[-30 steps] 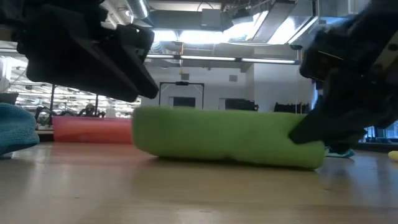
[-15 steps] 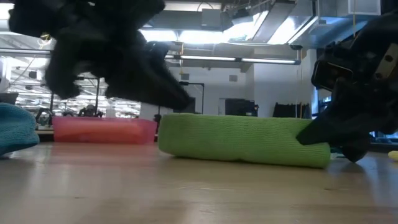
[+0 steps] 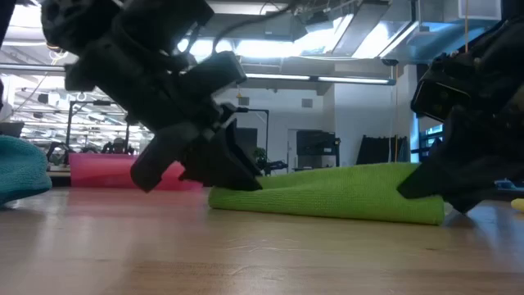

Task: Roll microfiber towels into tight, uniform cylinder then place into a basket
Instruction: Roll the green microfiber towel

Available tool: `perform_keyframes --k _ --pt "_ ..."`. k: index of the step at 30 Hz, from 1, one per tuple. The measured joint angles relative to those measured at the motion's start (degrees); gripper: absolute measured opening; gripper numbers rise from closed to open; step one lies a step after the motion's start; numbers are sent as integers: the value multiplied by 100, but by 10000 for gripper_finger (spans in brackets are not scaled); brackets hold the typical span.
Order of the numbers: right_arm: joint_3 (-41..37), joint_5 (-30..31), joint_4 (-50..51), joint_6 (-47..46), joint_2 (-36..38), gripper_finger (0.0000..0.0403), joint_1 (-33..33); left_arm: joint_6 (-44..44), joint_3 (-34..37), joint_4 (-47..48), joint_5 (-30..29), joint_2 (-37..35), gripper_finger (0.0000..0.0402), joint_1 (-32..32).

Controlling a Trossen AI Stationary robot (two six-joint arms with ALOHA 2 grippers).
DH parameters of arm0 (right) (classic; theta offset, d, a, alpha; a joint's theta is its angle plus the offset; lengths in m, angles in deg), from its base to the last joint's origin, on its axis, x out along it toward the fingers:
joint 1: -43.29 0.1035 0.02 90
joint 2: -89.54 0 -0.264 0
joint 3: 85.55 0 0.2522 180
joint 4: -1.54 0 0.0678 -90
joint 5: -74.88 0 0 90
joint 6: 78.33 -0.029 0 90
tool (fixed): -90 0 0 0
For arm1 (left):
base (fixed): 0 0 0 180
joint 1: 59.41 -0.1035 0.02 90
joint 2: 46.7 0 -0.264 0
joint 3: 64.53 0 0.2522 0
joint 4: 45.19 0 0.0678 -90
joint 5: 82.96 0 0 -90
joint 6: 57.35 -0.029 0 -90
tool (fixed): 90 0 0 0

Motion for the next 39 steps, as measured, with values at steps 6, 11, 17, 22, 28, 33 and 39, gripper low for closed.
perform_keyframes --k 6,11,17,22,28,33,39 --pt "-12 162 -54 1109 -8 61 7 75 -6 -38 368 117 105 -101" --pt "77 242 -33 1645 -8 115 9 124 -7 -15 483 114 105 -105" --pt "158 296 427 2081 416 205 7 161 -7 48 512 114 105 -103" --pt "171 688 1575 2120 1429 250 7 163 -7 68 535 114 105 -103" --pt "177 959 1547 2213 2199 238 5 163 -5 70 553 116 105 -103" --pt "182 720 947 2206 1840 170 5 161 -1 64 588 116 105 -125" --pt "179 426 271 2090 1044 51 -13 161 2 52 586 118 105 -125"
